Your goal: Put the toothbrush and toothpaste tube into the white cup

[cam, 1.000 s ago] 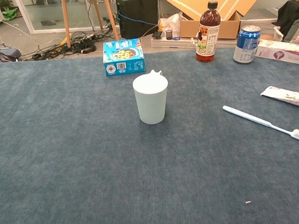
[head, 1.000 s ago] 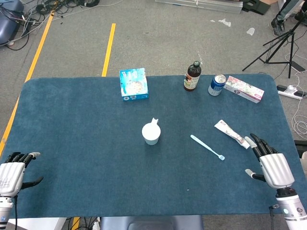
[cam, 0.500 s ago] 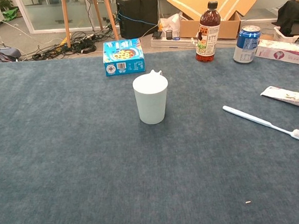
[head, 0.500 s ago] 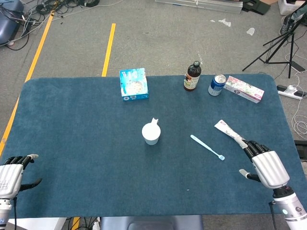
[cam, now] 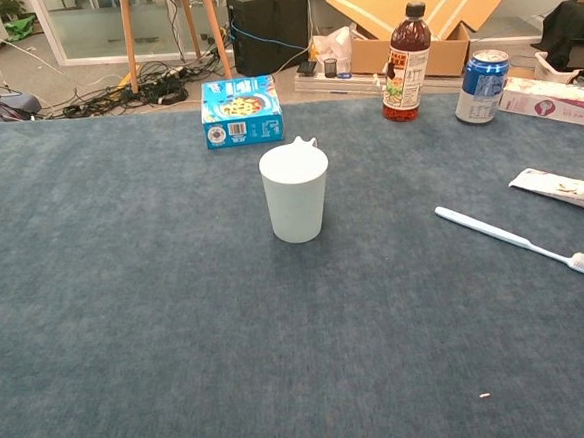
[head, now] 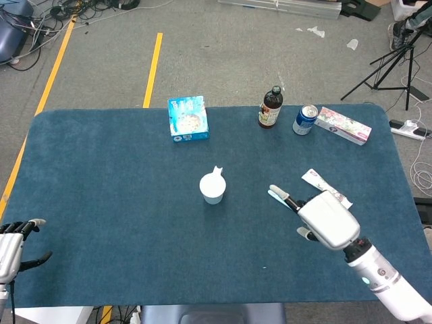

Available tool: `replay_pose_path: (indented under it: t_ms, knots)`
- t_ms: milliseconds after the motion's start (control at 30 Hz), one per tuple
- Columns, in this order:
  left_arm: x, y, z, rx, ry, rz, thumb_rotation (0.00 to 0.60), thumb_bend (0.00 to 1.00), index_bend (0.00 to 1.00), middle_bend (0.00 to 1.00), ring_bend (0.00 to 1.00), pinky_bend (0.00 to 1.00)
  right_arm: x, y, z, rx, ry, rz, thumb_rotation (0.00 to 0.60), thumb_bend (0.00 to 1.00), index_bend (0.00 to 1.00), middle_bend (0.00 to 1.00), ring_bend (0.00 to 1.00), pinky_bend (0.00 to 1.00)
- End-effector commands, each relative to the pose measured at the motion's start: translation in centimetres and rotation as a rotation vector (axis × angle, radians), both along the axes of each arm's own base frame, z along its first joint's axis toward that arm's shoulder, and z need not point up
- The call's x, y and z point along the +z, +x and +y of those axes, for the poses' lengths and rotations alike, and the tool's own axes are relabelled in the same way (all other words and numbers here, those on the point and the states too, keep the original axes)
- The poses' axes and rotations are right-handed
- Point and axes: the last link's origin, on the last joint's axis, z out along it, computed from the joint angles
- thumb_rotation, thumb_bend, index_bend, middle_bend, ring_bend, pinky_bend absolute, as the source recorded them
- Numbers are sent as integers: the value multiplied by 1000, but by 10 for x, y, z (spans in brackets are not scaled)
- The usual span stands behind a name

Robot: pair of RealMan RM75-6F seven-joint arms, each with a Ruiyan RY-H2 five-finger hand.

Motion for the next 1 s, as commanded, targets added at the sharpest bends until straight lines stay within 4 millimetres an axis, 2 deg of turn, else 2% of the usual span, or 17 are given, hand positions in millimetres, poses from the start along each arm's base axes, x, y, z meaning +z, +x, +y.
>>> replay_pose_path:
  t_ms: [33,267,400,533,667,733,833,1000]
  knots:
    - [3,-1,-2,-1,18,8,600,0,326,442,358,338,-9,40,-17,52,22,24,600,42,186,931,996,1000]
    - [8,-3,-6,13,31,0,600,0,331,448,363,347,-36,69,-44,57,41,81,600,44,205,983,1000,1000]
    - [10,-5,-8,17,42,1,600,0,334,450,364,348,-54,77,-61,-9,113,134,600,95,205,984,1000,1000]
    - [12,-6,-11,20,52,-1,600,0,348,459,372,353,-69,86,-76,-20,84,170,600,1,197,984,1000,1000]
    - [13,-6,-14,21,57,-6,600,0,350,462,374,355,-82,95,-86,-10,22,175,600,0,193,984,1000,1000]
    - [14,-6,-15,23,59,-8,600,0,352,462,374,356,-90,97,-89,3,7,179,600,41,193,984,1000,1000]
    - [15,-6,-16,24,62,-12,600,0,353,463,375,357,-98,97,-92,-18,26,175,600,96,230,984,1000,1000]
    - [15,-6,-17,30,60,-18,600,0,354,463,375,357,-107,99,-98,-36,51,179,600,108,294,999,1000,1000]
